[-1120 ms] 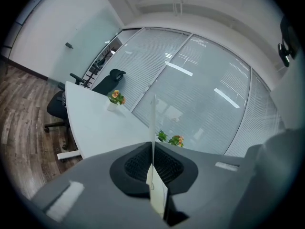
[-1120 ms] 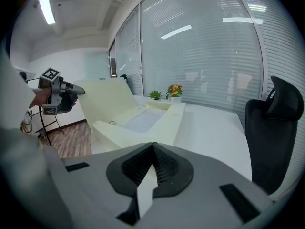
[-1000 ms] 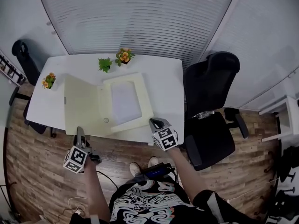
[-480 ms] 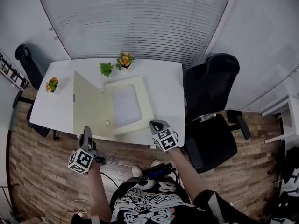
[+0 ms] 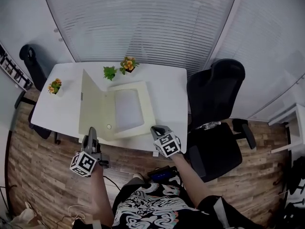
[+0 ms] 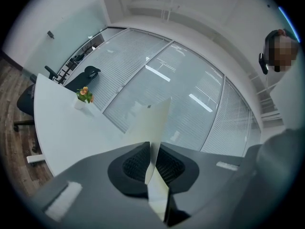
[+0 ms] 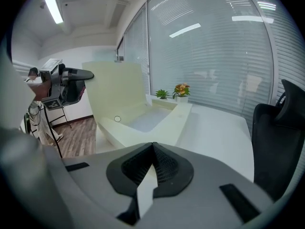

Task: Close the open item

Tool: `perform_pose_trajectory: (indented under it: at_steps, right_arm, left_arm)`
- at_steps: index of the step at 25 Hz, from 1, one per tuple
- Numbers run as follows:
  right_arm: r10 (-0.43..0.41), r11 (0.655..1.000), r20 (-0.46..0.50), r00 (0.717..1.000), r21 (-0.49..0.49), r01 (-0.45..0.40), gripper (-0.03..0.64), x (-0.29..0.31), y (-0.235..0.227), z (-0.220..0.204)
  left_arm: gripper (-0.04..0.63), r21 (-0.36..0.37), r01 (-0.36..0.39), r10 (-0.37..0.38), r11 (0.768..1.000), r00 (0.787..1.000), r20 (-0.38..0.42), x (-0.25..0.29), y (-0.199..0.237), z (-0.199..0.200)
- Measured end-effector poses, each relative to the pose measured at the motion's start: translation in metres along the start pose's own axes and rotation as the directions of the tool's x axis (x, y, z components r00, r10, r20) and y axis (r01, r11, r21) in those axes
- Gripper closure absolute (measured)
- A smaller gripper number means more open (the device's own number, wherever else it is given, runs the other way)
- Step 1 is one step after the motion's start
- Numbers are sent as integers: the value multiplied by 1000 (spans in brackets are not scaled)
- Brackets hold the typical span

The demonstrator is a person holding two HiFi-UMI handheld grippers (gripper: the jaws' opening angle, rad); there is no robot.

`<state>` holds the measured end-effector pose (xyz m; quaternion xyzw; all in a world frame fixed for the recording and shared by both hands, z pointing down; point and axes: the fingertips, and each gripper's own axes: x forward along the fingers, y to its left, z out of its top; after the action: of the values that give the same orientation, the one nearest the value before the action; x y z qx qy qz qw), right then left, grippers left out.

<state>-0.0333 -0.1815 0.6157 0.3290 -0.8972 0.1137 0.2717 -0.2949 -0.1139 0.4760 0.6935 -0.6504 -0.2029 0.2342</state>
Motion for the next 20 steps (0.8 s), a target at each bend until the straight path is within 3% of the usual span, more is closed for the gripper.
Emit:
perform_pose_trajectory:
  at_steps: [10,20]
  right_arm:
    - [40,999,-10,999,-27,-40,615,5,1,0]
    - [63,997,-6,998,-32,-63,615,2,1,-1]
  left_arm:
    - [565,-5,38,-38,999,999,13,7,-20,-10]
    - [557,22,92,-91,996,995,-45,20,-49,-26]
